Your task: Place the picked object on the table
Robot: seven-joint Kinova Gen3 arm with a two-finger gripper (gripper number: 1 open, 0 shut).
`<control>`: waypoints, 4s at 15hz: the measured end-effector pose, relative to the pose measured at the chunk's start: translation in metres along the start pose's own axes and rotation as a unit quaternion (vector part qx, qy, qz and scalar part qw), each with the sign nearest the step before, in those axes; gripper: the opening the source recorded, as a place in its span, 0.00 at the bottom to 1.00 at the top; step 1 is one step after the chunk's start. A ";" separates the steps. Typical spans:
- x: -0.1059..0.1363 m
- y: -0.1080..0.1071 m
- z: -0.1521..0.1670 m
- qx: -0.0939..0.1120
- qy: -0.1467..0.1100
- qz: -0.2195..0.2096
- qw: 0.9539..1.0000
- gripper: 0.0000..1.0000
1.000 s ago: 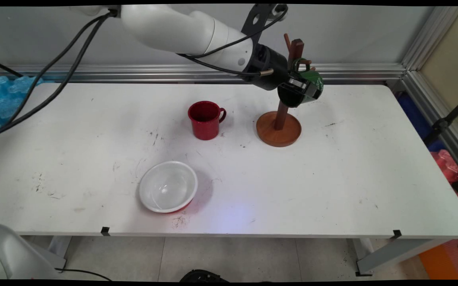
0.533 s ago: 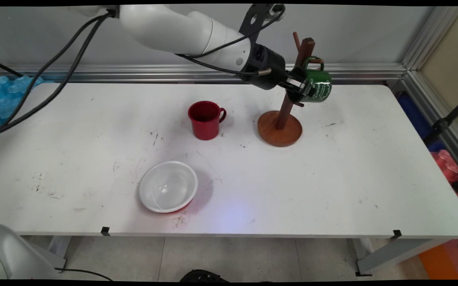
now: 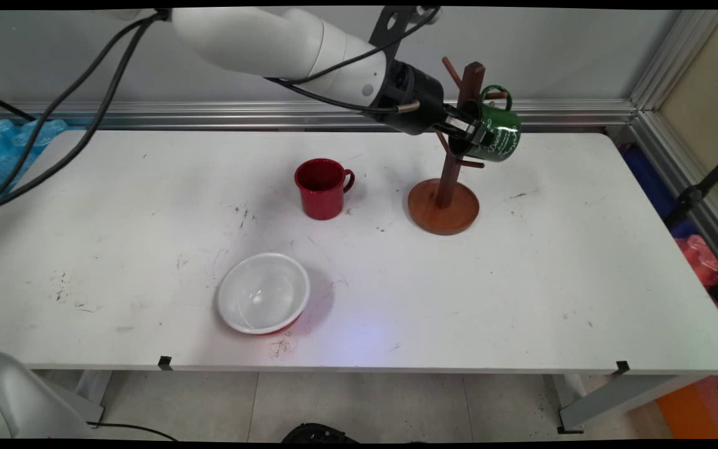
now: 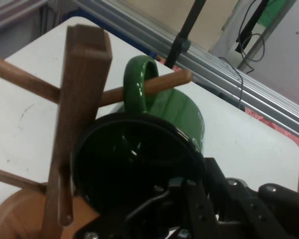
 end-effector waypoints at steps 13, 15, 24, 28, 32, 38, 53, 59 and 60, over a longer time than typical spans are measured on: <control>0.000 0.012 -0.026 -0.022 -0.001 0.026 0.999 0.00; 0.001 0.014 -0.028 -0.024 0.000 0.029 0.999 0.00; 0.008 0.024 -0.041 -0.040 0.006 0.046 0.998 0.00; 0.011 0.033 -0.053 -0.048 0.005 0.061 0.997 0.00; 0.010 0.039 -0.067 -0.049 -0.003 0.081 0.996 0.00; 0.001 0.046 -0.092 -0.036 -0.024 0.111 0.993 0.00; -0.028 0.067 -0.089 0.040 -0.116 0.168 0.978 0.00; -0.038 0.073 -0.071 0.071 -0.157 0.188 0.967 0.00; -0.039 0.074 -0.069 0.074 -0.162 0.190 0.965 0.00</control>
